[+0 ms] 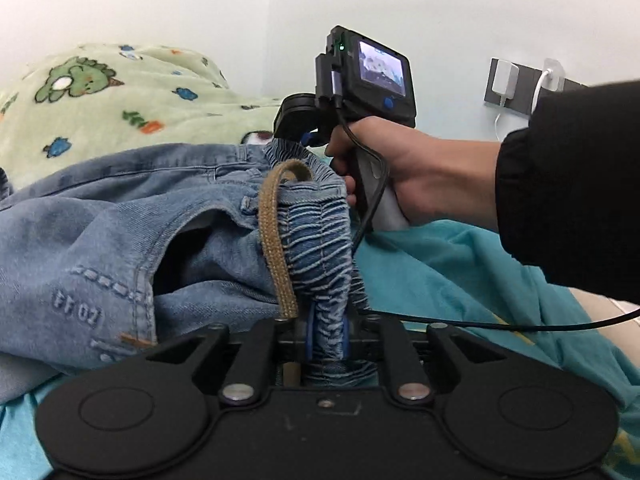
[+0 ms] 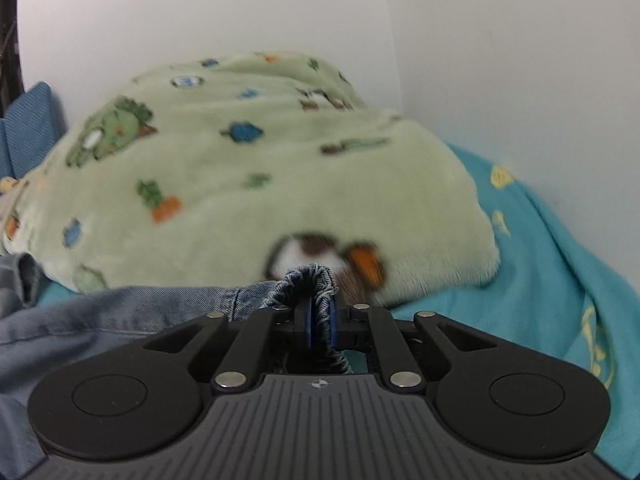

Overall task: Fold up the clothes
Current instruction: 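Lift the waistband with both grippers and stretch the jeans out, then lower the jeans onto the bed and open both grippers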

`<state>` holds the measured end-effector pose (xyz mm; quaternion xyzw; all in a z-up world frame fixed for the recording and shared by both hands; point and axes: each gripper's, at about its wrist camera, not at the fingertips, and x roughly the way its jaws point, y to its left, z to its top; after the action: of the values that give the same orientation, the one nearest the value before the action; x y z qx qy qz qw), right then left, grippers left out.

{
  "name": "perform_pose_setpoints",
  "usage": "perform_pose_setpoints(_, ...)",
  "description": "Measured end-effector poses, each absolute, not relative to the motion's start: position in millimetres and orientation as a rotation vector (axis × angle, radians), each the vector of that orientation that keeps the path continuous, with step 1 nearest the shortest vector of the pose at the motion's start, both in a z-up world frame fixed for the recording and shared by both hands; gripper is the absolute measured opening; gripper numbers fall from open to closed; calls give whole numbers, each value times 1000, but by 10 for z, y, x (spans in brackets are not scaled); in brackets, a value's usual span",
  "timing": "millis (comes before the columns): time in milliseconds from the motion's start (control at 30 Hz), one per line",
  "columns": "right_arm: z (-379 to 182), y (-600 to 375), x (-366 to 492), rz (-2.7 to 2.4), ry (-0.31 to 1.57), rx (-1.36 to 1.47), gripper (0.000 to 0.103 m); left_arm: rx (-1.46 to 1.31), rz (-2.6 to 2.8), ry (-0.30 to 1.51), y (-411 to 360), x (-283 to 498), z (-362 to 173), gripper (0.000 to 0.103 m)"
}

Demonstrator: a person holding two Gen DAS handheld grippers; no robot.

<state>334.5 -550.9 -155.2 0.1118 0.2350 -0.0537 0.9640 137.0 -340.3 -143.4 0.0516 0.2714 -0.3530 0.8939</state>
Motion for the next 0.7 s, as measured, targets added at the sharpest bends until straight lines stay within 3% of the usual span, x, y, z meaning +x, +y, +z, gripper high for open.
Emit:
perform_pose_setpoints(67,-1523,-5503,3335,-110,483,216,11,96,-741,582,-3351,1378,-1358,18)
perform_pose_setpoints(133,-1424,-5471,3279,-124,493,195,21,110,-758,563,-3296,1311,-1263,24)
perform_pose_setpoints(200,-1293,-5458,3212,-145,493,168,39,124,-769,530,-3241,1172,-1143,30)
perform_pose_setpoints(233,-1224,-5442,3161,-143,496,148,41,131,-774,519,-3202,1091,-1069,37)
perform_pose_setpoints(300,-1085,-5388,2999,-133,506,109,43,146,-784,497,-3122,929,-921,42)
perform_pose_setpoints(700,-295,-4652,1698,-65,453,153,48,135,-651,305,-2122,237,-54,42)
